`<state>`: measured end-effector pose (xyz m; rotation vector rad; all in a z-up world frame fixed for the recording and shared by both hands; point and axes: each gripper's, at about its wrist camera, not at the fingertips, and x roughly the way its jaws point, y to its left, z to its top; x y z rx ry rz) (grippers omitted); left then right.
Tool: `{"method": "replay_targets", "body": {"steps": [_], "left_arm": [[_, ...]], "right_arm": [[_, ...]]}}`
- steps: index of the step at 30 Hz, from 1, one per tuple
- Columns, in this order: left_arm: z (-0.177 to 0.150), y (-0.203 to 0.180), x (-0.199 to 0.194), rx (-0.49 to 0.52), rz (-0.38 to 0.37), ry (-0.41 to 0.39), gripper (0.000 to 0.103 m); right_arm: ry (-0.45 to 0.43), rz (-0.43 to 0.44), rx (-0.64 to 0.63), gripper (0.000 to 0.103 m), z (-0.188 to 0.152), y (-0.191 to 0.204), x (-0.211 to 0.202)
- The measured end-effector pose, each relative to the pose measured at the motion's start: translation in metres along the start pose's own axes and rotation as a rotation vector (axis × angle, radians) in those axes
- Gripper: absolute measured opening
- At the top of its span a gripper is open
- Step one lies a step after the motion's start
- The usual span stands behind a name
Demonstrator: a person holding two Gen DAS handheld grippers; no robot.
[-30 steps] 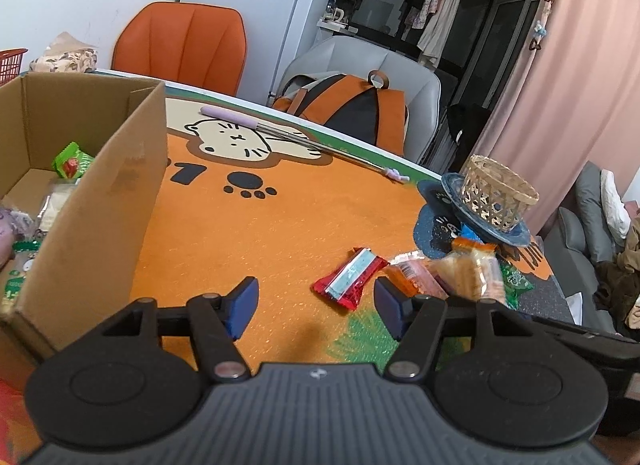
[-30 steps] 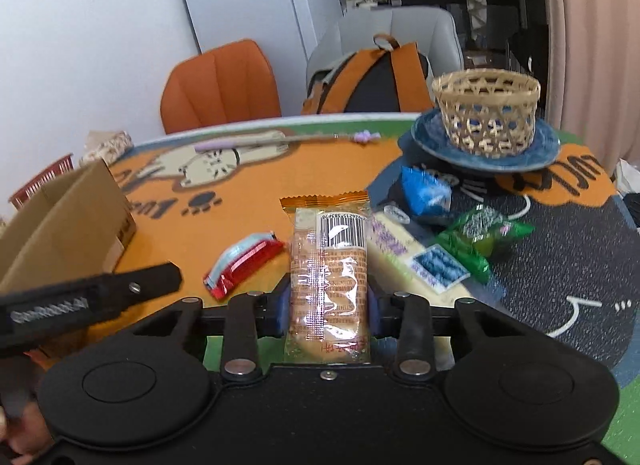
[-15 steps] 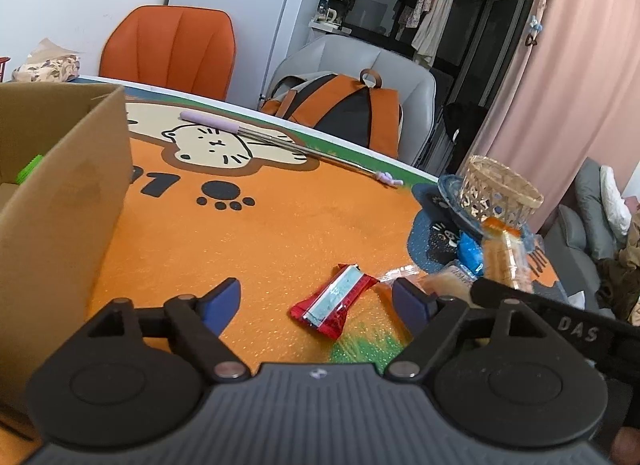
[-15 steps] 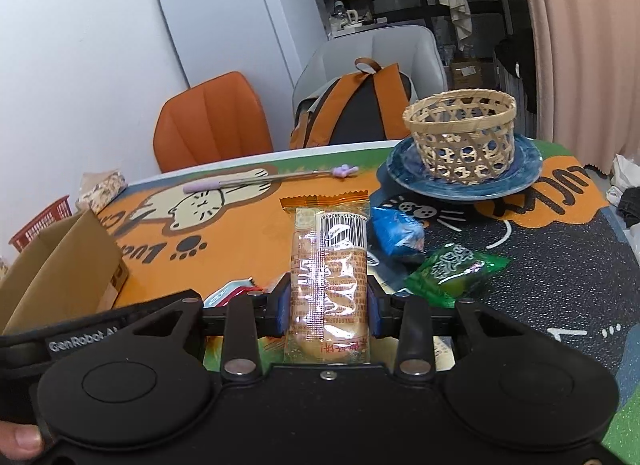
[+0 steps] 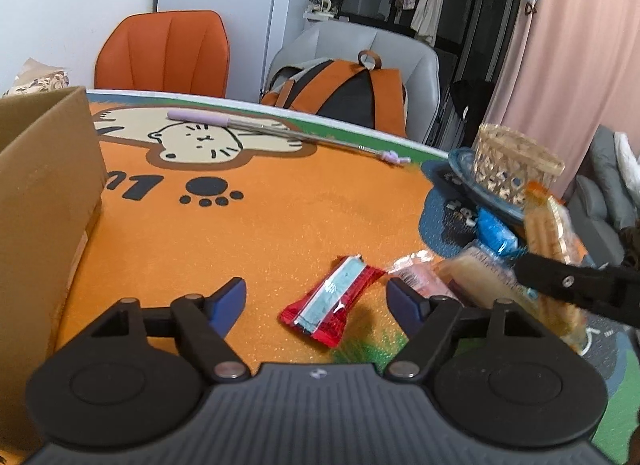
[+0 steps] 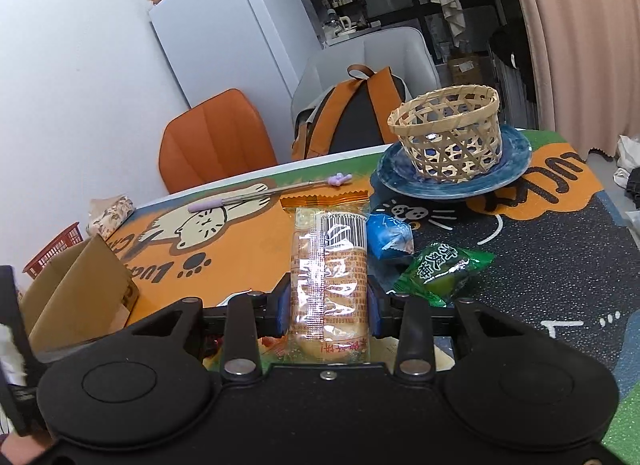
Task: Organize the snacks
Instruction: 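Grasp the orange-wrapped bread roll with the right gripper and lift it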
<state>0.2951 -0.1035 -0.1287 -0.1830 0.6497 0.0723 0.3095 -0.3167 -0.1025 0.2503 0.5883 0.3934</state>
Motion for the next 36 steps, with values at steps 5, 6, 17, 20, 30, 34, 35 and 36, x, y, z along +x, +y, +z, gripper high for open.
{"method": "replay_targets", "body": {"steps": [5,6,17,20,30,34,35,36], "left_arm": [[-0.005,-0.007,0.001,0.061,0.029,-0.016,0.050],[-0.005,-0.007,0.000,0.068,0.031,-0.015,0.038],[-0.006,0.009,-0.032,0.000,0.003,-0.018,0.027],[-0.002,0.011,-0.043,-0.008,-0.004,-0.038,0.027],[0.013,0.020,-0.084,-0.034,-0.029,-0.120,0.027],[0.018,0.027,-0.098,-0.047,-0.033,-0.149,0.027],[0.019,0.029,-0.102,-0.050,-0.033,-0.156,0.027],[0.020,0.030,-0.105,-0.052,-0.032,-0.162,0.027]], "right_arm": [[0.001,0.020,0.008,0.036,0.000,0.000,0.000],[0.004,0.015,0.006,0.036,-0.001,0.001,0.001],[0.007,0.011,0.007,0.036,-0.002,0.009,0.000],[0.001,0.009,-0.019,0.036,0.000,0.019,-0.005],[-0.021,0.022,-0.061,0.036,0.007,0.047,-0.023],[-0.034,0.028,-0.082,0.036,0.010,0.059,-0.031],[-0.036,0.030,-0.087,0.036,0.011,0.062,-0.032],[-0.038,0.031,-0.092,0.036,0.011,0.065,-0.034]]}}
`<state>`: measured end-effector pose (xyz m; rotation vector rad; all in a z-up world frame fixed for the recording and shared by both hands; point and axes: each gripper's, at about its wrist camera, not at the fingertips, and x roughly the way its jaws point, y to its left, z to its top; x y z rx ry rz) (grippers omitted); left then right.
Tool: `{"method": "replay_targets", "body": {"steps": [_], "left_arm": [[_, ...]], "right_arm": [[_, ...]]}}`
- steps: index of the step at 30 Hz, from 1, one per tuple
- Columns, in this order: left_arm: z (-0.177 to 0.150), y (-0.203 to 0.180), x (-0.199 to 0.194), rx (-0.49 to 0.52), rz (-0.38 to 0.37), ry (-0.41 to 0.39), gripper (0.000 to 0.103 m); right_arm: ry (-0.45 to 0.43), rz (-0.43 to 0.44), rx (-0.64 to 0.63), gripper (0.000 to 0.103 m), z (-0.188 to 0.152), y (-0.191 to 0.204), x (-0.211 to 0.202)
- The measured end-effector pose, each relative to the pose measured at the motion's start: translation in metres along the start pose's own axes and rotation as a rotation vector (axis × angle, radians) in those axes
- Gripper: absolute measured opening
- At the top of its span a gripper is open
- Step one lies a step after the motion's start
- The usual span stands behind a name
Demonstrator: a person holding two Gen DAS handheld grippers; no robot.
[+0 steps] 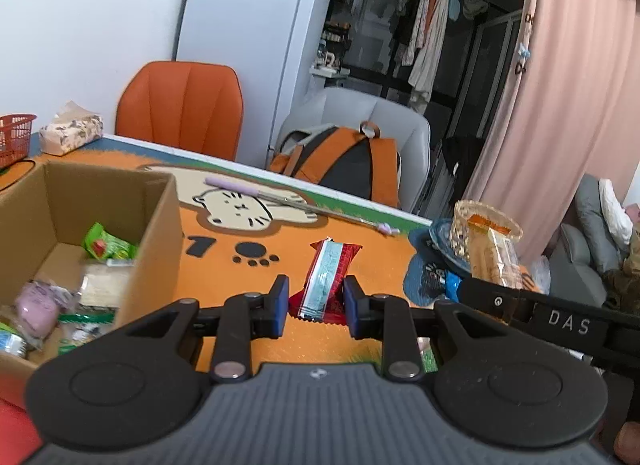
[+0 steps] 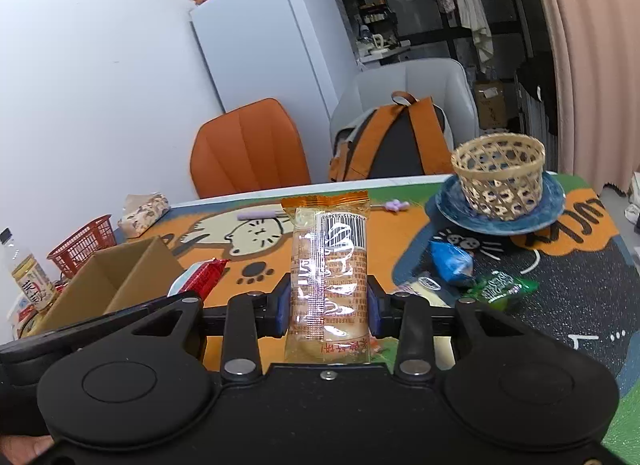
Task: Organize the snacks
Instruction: 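Grasp the orange-wrapped bread roll with the right gripper and lift it, then drop the bread roll into the box while the left gripper drops the red candy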
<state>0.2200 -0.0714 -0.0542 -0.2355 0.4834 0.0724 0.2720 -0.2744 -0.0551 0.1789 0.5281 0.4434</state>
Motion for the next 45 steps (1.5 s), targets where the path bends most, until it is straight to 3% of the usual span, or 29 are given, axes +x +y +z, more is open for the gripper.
{"method": "replay_targets", "body": {"steps": [23,45], "left_arm": [[0.022,0.047,-0.047,-0.069,0.034,-0.081,0.027],[0.035,0.121,-0.059,-0.181,0.092,-0.104,0.027]], "right_arm": [[-0.012,0.060,-0.095,0.036,0.008,0.066,-0.002],[0.004,0.106,-0.155,0.036,0.012,0.121,0.018]]}}
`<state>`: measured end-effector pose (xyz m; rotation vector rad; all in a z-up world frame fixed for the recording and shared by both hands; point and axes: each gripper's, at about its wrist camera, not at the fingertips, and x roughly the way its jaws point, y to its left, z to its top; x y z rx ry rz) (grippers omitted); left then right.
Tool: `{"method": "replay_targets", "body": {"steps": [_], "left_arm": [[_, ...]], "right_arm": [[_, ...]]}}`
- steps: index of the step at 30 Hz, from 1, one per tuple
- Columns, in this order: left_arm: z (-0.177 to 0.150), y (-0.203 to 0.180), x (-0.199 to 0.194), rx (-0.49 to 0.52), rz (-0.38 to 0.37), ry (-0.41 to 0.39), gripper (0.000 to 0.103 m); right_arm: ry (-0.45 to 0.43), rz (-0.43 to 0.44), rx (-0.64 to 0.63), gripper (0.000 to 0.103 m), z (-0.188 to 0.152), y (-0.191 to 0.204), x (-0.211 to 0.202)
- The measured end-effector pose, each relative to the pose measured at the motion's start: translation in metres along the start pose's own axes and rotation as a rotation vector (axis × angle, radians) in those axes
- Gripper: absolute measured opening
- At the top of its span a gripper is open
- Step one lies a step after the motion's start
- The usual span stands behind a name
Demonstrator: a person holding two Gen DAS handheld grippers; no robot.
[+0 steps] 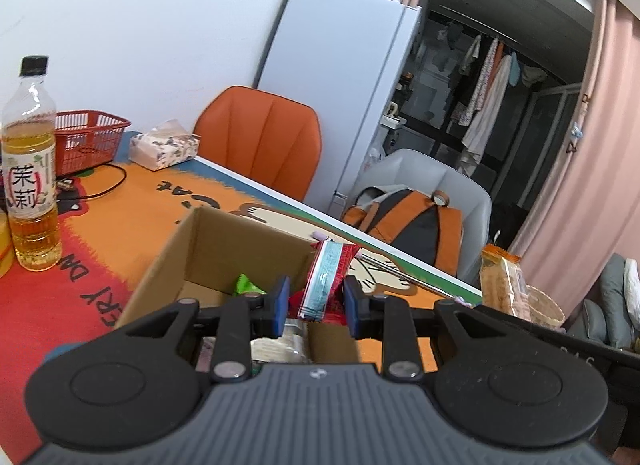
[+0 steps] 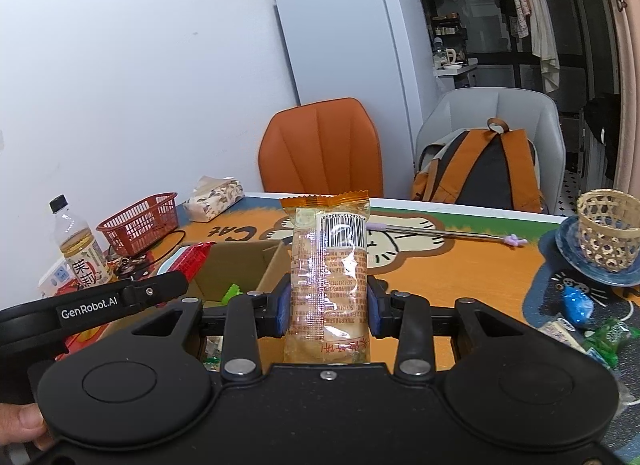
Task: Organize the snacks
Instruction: 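Drop the bread roll into the box while the left gripper drops the red candy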
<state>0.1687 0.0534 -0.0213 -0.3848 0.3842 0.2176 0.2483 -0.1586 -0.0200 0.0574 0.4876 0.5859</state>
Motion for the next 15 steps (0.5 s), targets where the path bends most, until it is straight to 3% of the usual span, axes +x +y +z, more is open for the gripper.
{"method": "replay_targets", "body": {"steps": [15], "left_arm": [[0.011,0.047,0.004,-0.063,0.084,0.004,0.027]], "right_arm": [[0.024,0.069,-0.033,0.036,0.005,0.038,0.029]]}}
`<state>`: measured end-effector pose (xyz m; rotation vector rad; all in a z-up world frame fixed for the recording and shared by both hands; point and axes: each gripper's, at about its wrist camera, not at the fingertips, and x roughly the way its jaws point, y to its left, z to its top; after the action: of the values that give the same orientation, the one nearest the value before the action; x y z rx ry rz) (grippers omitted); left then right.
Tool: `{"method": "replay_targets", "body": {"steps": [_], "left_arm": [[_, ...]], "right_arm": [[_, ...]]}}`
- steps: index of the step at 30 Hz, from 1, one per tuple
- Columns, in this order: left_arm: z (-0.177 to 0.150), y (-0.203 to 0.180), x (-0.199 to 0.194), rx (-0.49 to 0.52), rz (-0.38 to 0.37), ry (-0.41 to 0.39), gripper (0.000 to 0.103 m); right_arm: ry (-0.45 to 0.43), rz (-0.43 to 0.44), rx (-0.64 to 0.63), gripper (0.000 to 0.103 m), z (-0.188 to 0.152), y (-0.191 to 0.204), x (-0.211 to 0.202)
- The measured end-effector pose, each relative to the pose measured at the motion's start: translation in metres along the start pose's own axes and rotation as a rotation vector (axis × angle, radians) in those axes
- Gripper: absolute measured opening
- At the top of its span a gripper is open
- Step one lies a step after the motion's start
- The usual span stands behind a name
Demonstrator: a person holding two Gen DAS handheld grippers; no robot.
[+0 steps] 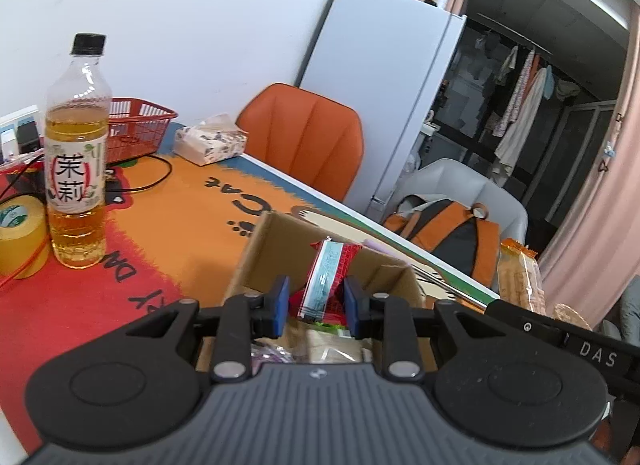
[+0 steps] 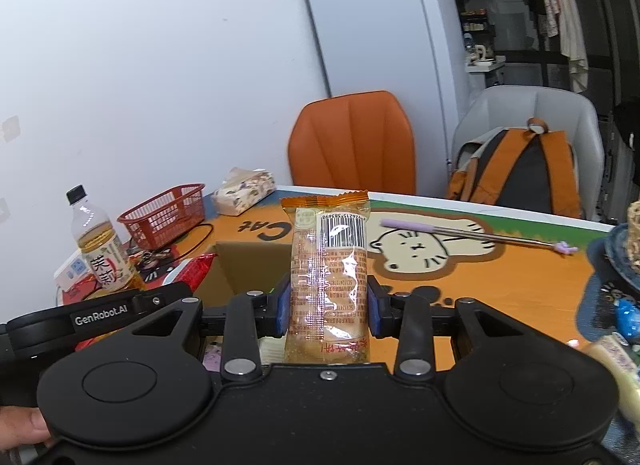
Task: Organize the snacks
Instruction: 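Drop the bread roll into the box while the left gripper drops the red candy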
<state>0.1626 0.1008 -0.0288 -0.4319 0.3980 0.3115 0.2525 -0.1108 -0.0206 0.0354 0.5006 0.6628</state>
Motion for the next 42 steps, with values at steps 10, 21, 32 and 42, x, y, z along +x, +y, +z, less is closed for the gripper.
{"method": "replay_targets", "body": {"steps": [10,21,32,42], "left_arm": [[0.000,0.011,0.005,-0.021,0.017,0.016,0.035],[0.003,0.022,-0.009,-0.024,0.008,-0.002,0.035],[0.005,0.033,-0.016,-0.048,0.031,-0.004,0.035],[0.000,0.027,-0.019,-0.040,0.027,0.005,0.046]], "right_arm": [[0.025,0.025,-0.023,0.036,0.001,0.016,0.016],[0.053,0.052,-0.046,0.036,-0.001,0.040,0.031],[0.021,0.113,-0.071,0.056,0.007,0.058,0.025],[0.032,0.081,-0.046,0.056,0.001,0.044,0.011]]}}
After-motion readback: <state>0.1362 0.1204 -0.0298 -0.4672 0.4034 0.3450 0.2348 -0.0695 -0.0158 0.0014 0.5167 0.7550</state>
